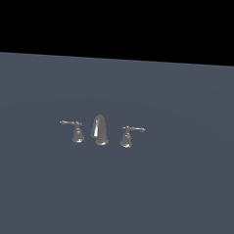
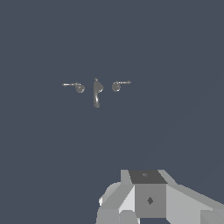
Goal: Turn on the faucet by rotating a designated handle.
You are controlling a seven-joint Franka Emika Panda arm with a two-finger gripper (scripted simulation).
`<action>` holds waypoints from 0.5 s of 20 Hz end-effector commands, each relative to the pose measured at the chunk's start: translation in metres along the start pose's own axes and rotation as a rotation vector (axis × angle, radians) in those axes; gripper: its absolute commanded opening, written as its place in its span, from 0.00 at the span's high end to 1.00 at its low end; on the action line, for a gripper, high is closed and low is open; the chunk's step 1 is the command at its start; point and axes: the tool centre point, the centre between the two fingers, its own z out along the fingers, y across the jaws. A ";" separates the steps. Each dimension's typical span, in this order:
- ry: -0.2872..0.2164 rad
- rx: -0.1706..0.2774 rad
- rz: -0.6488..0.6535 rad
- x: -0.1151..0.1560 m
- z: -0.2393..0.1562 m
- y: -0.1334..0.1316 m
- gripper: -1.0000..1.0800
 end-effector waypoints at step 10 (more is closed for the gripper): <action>-0.014 -0.005 0.245 0.035 0.068 -0.020 1.00</action>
